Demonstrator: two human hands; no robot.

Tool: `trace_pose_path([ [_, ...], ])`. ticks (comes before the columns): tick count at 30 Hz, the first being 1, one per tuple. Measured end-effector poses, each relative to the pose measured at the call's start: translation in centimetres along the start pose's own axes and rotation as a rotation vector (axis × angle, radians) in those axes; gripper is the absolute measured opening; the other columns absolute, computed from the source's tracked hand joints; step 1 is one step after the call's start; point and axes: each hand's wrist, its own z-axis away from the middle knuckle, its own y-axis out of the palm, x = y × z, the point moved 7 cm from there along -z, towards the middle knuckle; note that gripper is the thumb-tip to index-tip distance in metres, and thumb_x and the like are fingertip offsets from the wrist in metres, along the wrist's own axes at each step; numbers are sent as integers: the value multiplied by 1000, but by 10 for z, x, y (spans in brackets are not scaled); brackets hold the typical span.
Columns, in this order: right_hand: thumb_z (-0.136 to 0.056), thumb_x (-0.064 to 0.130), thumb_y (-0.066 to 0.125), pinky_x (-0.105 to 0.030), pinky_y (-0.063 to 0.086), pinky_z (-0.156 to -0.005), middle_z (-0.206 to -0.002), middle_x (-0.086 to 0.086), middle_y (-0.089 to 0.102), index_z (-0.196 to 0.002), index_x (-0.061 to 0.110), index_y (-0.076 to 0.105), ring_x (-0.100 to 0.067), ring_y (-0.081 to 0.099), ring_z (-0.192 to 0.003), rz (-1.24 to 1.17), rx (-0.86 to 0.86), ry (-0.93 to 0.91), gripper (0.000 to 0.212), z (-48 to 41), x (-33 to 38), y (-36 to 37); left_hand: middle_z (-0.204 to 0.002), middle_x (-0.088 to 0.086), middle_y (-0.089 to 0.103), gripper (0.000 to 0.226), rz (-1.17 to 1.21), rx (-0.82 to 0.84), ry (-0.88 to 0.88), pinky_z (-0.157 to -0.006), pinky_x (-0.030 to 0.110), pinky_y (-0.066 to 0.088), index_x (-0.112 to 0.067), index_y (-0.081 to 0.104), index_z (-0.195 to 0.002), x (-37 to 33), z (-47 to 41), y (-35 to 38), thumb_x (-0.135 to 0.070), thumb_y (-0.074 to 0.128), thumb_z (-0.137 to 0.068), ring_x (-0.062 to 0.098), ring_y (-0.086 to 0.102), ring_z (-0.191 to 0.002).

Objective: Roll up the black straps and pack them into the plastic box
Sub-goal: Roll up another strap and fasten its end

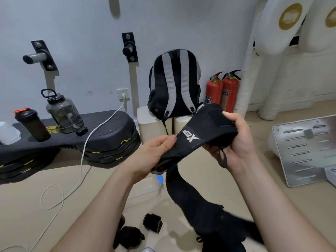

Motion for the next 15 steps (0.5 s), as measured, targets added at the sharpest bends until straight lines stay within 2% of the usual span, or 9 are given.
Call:
trace_pose_path([
  [2, -84, 28, 55, -34, 58, -78, -105, -11, 70, -116, 8, 64, -23, 69, -89, -106, -14, -44, 39, 1, 9, 0, -49, -5, 38, 47, -38, 43, 31, -41, 18, 15, -5, 55, -88, -2, 7, 0, -52, 50, -85, 11, 26, -39],
  [4, -83, 27, 53, -30, 59, -74, -88, -7, 71, -99, 9, 65, -18, 70, -75, -192, -22, -88, 27, 1, 25, -5, -43, -3, 37, 36, -58, 54, 28, -39, 17, 15, -7, 57, -80, 2, 16, -2, -43, 57, -87, 9, 24, -37],
  [5, -87, 27, 51, -29, 58, -77, -87, -6, 72, -98, 9, 65, -18, 70, -76, -205, -22, -95, 25, 2, 31, -7, -42, -1, 36, 31, -68, 15, 15, -40, 16, 17, -9, 58, -74, 5, 17, -6, -36, 59, -89, 9, 24, -37],
  [7, -92, 30, 50, -33, 53, -90, -102, -8, 70, -107, 10, 63, -22, 69, -91, -156, -6, -82, 29, 3, 32, -10, -46, 1, 39, 30, -131, -98, -2, -44, 16, 25, -9, 62, -71, 9, 14, -18, -27, 58, -95, 9, 30, -42],
  [9, -92, 31, 49, -35, 50, -91, -106, -9, 67, -108, 10, 63, -23, 66, -94, -81, 11, -47, 30, 3, 24, -11, -54, 0, 48, 28, -209, -252, 7, -51, 17, 33, -9, 67, -75, 10, 10, -32, -23, 59, -98, 10, 38, -51],
  [11, -91, 30, 50, -35, 48, -92, -99, -8, 68, -101, 9, 65, -23, 65, -90, -38, 19, -7, 28, 5, 15, -4, -68, -5, 62, 19, -162, -409, 76, -62, 19, 42, -14, 72, -89, 0, 11, -42, -28, 62, -96, 8, 52, -61],
  [13, -91, 29, 53, -36, 48, -90, -93, -9, 68, -92, 9, 68, -23, 65, -85, -2, 10, 4, 26, 6, 8, 0, -90, -9, 71, 28, -70, -415, 167, -77, 21, 51, -20, 70, -105, -14, 10, -35, -44, 63, -92, 5, 66, -84],
  [15, -91, 29, 52, -33, 55, -74, -84, -10, 69, -79, 8, 75, -22, 68, -72, 60, 23, 31, 33, 5, 1, 2, -109, -9, 71, 47, -88, -334, 210, -88, 20, 52, -25, 64, -113, -24, 6, -17, -61, 62, -82, 1, 65, -104],
])
